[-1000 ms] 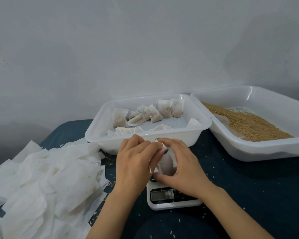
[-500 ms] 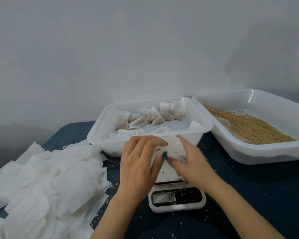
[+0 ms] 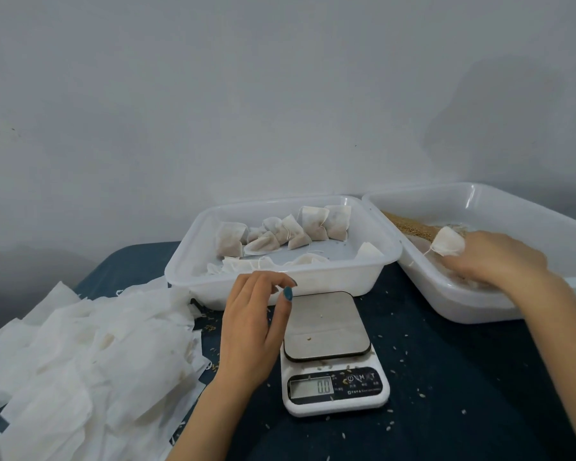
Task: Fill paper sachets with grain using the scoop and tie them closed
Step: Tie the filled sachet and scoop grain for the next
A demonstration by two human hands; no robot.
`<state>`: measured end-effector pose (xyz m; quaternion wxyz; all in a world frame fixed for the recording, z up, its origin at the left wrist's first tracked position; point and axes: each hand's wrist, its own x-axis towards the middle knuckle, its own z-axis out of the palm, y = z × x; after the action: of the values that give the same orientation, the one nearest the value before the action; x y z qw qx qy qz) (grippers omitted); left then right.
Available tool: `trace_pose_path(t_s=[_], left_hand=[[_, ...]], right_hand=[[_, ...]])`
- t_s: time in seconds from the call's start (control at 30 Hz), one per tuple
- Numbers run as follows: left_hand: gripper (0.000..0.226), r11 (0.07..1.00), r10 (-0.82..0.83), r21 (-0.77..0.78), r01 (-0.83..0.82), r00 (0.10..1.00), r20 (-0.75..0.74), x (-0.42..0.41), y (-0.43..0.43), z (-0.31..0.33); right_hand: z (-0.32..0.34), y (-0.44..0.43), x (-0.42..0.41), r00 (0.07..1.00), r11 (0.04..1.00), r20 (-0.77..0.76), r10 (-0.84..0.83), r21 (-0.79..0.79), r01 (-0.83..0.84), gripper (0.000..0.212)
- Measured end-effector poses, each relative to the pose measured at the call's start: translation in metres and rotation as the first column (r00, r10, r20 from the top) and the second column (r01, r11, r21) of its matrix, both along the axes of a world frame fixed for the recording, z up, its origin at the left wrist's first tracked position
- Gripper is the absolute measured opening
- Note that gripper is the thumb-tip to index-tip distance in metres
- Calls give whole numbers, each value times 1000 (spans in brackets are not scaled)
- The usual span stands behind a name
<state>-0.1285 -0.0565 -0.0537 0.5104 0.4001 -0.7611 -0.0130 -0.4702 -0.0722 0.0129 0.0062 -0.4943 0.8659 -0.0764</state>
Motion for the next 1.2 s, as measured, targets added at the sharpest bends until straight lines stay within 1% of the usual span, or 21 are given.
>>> trace_pose_path(t_s=[0.1,0.2,0.27,0.47,0.6,0.8,0.87,0.93,1.03,1.1,1.13,1.2], left_hand=[[24,1000,5,13,-5,1000,-17,1,-1,0],[24,1000,0,28,1,1000,-21,1,0,0],[25,1000,-1,31,2,1000,-22,0,1,1],[24,999,-10,41,11,1000,-19,-1,1,1],[19,998,-18,61,19,1000,-14,-1,2,0],[19,997,-27,69,28,1000,-10,-1,2,-2],[17,997,-27,72,28,1000,-10,-1,1,-2],[16,997,-26,74,27,1000,-15,-1,1,-2],[16,996,-27,82,29,999,-21,-1,1,-2],[18,995,-28,91,30,999,-21,-1,1,-2],[18,995,-29,93,31,999,-22,-1,1,-2],[18,995,-36,96,38,999,-28,-2,2,-1]], right_hand=[[5,-6,-4,1000,995,-13,-4,103,5,29],[11,-11,-3,998,977,-47,37,212,-27,21],[16,-12,-1,997,966,-54,50,254,-35,18],[21,-11,2,996,968,-70,60,248,-41,24],[18,-10,-2,996,973,-72,57,230,-39,26],[9,-14,-12,997,980,31,69,185,-74,31],[4,-15,-16,993,987,98,70,136,-83,34],[-1,-15,-18,983,996,174,62,53,-72,35],[-6,-6,-17,949,988,309,65,-156,-16,31],[-7,2,-8,920,940,369,131,-341,3,32],[-7,6,0,910,897,379,168,-441,18,35],[-8,14,21,887,775,393,242,-628,67,38]])
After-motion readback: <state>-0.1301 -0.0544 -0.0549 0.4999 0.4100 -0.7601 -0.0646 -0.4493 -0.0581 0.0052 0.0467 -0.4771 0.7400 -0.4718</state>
